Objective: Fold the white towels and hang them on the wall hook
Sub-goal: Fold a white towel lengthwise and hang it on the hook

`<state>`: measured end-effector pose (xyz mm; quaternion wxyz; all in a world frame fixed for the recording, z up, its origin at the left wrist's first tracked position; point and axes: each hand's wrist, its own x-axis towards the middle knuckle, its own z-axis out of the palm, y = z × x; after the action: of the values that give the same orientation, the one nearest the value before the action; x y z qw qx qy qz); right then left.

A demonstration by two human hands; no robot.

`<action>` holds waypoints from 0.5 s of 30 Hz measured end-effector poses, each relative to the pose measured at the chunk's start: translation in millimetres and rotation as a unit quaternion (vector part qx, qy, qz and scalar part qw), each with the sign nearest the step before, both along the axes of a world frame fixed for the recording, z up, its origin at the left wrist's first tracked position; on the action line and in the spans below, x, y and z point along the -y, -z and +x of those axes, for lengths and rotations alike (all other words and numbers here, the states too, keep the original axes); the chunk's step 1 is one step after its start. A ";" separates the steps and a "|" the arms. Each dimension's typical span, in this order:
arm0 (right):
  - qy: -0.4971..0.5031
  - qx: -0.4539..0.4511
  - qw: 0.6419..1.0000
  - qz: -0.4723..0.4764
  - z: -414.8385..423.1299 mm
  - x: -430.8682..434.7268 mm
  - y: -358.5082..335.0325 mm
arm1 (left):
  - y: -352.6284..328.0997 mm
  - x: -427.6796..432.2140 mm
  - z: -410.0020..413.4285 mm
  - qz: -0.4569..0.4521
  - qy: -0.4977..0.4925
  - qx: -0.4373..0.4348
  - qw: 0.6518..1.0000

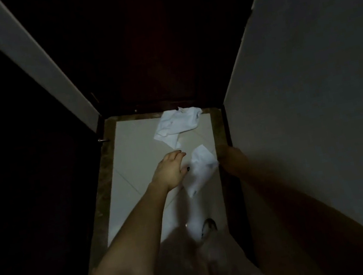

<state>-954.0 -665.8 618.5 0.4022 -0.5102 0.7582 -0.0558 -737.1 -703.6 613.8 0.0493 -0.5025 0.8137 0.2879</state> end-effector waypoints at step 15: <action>0.074 0.008 0.997 0.011 -83.3 104.1 404.0 | 418.8 141.2 -92.5 0.076 -0.017 -0.032 0.996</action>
<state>-1037.3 -769.9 214.6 0.4088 -0.4480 0.7910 -0.0808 -829.6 -844.8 195.0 0.0565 -0.5017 0.7820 0.3655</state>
